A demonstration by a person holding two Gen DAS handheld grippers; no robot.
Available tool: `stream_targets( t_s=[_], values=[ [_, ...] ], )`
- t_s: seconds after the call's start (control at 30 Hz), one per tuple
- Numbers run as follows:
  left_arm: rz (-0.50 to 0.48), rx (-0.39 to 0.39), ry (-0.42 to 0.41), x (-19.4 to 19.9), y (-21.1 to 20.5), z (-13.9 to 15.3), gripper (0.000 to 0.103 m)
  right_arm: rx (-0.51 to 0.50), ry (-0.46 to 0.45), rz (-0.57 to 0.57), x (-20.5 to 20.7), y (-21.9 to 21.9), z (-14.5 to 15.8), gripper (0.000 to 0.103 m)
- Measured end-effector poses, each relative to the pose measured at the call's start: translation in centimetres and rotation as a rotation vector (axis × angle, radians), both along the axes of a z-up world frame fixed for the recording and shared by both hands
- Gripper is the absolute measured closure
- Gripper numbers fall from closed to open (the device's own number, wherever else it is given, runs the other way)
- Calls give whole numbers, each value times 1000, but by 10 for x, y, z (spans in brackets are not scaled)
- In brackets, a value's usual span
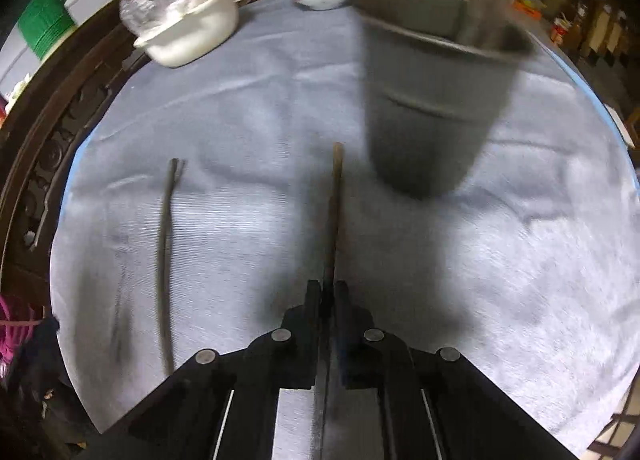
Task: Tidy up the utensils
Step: 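Lower the right tool onto a remaining chopstick and close it, then close the left tool on the last chopstick while the right tool holds its chopstick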
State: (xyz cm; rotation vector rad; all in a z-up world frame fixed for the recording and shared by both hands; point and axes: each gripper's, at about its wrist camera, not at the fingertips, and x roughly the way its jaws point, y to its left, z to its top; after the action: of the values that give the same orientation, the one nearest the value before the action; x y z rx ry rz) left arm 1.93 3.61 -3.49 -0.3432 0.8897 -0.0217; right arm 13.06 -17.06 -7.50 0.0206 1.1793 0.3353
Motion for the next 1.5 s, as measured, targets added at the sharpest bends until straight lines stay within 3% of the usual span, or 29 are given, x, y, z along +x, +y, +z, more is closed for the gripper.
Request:
stream_targets(
  t_s=[0.1, 0.23, 0.37, 0.43, 0.47, 0.67, 0.77, 0.9, 1.07, 1.13, 1.17, 1.23, 1.4, 1.5],
  values=[
    [24, -11, 52, 39, -9, 2, 26, 40, 7, -10, 0, -12, 1, 96],
    [61, -55, 187, 84, -17, -16, 31, 71, 10, -6, 1, -17, 0, 95],
    [60, -38, 295, 110, -26, -32, 57, 94, 14, 8, 0, -23, 0, 95],
    [29, 1, 339, 117, -33, -39, 87, 100, 15, 17, 1, -23, 0, 95],
    [3, 5, 359, 119, -35, -43, 96, 105, 18, 27, 1, -22, 0, 96],
    [-189, 116, 380, 117, -33, -42, 97, 96, 29, 103, -8, -12, -2, 95],
    [-220, 116, 385, 117, -27, -41, 95, 87, 40, 95, -4, -6, -3, 94],
    [-203, 99, 391, 119, -21, -40, 61, 68, 57, 85, 4, 1, -1, 93],
    [-166, 114, 399, 126, -17, -38, 58, 15, 39, 79, 20, 14, 4, 93],
    [-162, 124, 424, 129, -17, -44, 60, -9, 61, 78, 28, 18, -2, 92],
    [-167, 144, 416, 129, -19, -44, 66, -18, 50, 87, 30, 21, -2, 92],
    [-182, 192, 422, 130, -22, -45, 97, -55, 64, 109, 33, 28, -2, 93],
    [-189, 128, 397, 116, -8, -44, 98, -20, 56, 94, 23, 19, 2, 97],
    [-144, 54, 330, 94, 12, -33, 98, 47, 11, 66, 0, -2, 14, 97]
  ],
)
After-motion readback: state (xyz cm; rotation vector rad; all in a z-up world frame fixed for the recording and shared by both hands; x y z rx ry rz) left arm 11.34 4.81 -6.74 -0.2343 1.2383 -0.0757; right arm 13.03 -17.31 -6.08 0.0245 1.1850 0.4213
